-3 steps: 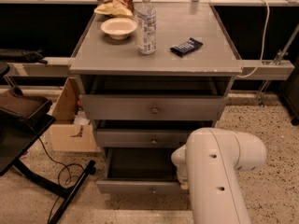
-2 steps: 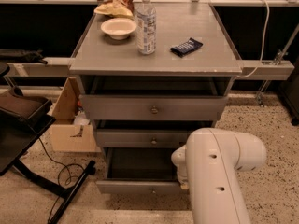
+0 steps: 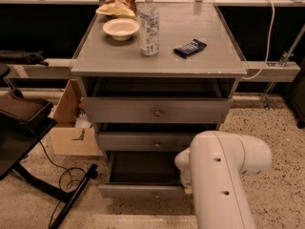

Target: Open bottom drawer

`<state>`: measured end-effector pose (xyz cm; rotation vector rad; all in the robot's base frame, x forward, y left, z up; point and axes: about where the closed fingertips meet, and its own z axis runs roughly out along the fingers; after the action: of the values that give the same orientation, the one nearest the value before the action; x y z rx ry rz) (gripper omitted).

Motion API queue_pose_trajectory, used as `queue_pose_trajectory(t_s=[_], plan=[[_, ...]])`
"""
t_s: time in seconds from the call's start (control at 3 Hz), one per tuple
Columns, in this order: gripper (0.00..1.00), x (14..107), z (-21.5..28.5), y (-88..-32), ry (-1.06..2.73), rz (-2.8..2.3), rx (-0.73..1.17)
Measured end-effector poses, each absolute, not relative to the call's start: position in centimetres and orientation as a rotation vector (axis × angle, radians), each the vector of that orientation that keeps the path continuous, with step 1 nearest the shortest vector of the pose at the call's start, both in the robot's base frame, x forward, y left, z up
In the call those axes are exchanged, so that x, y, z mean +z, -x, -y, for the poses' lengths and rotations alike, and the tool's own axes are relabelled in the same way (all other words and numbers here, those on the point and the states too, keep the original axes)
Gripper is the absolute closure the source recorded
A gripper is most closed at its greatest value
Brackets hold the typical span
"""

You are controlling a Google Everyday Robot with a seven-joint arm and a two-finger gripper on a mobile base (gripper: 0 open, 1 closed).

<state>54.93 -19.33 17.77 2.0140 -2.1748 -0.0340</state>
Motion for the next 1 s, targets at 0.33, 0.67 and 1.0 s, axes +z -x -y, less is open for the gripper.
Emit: queue_pose_trajectory(t_s=[0.33,0.67,1.0], plan=[[0.08,17.7,19.0,-55.2,-2.024,2.183,-0.046],[0.0,18.7,17.1,-54.2,-2.098,2.23,-0.136],[0.0,19.6,14.3,-52.6,-2.24,2.258,-0.243]])
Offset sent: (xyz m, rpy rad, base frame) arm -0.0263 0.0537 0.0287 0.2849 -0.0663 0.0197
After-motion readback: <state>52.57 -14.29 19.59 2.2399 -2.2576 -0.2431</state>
